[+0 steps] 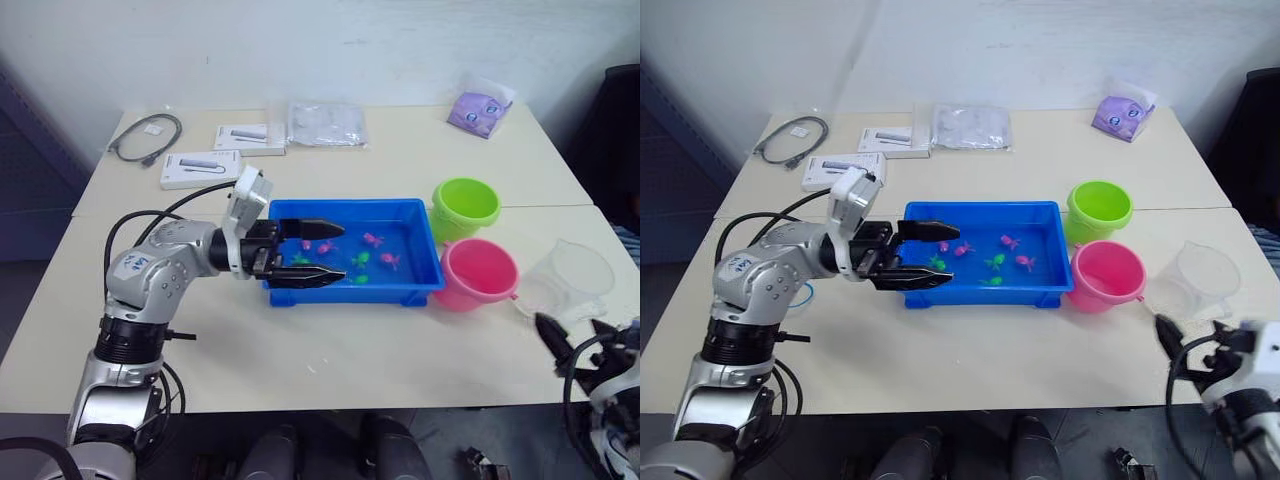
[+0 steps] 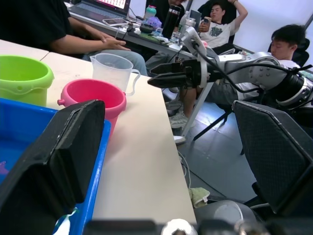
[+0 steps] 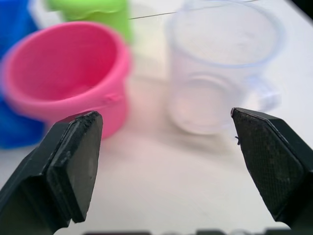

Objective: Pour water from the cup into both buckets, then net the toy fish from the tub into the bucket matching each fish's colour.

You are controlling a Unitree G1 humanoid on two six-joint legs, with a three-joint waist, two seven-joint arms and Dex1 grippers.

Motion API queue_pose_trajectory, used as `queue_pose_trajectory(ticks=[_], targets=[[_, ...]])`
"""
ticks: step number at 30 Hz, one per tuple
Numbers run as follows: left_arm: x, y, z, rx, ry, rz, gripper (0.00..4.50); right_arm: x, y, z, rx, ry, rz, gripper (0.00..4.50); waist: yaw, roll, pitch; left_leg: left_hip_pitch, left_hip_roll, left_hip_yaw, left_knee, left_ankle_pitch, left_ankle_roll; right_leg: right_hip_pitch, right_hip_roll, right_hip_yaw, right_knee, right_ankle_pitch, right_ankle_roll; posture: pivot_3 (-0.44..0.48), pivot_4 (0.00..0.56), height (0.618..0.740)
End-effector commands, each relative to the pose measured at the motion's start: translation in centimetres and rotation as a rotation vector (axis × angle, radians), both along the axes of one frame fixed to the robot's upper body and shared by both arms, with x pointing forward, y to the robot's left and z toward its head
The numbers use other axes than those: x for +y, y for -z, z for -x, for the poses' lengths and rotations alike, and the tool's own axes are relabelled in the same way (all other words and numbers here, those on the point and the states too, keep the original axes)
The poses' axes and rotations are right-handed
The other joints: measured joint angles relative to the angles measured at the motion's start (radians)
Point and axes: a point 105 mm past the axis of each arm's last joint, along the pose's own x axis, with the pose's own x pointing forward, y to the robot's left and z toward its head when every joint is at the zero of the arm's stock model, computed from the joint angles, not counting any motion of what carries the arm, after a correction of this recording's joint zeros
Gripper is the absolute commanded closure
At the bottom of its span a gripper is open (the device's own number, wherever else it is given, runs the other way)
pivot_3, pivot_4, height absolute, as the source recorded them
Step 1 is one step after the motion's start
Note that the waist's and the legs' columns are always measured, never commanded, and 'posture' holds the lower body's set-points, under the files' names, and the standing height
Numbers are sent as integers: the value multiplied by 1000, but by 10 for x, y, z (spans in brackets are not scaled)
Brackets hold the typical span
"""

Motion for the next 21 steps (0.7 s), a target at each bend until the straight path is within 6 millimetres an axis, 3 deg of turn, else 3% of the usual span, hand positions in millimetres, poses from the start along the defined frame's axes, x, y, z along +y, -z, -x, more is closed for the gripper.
queue_pose_trajectory(ticks=[1, 12, 21], targets=[[-6, -6, 8, -78, 14, -5, 12, -27, -4, -2, 15, 107, 44, 0, 0, 0, 0, 0, 0, 0, 0, 0, 0, 0, 0, 0, 0, 0, 0, 0, 150, 735], [-6, -10, 9, -110, -19, -4, 12, -65, 8, -18, 102, 215, 141, 0, 1, 0, 0, 0, 0, 1, 0, 0, 0, 0, 0, 1, 0, 0, 0, 0, 150, 735], [-11, -14, 7, -97, -53, 20, 12, -79, 14, -29, 113, 258, 240, 0, 0, 1, 0, 0, 0, 1, 0, 0, 0, 0, 0, 1, 0, 0, 0, 0, 150, 735]])
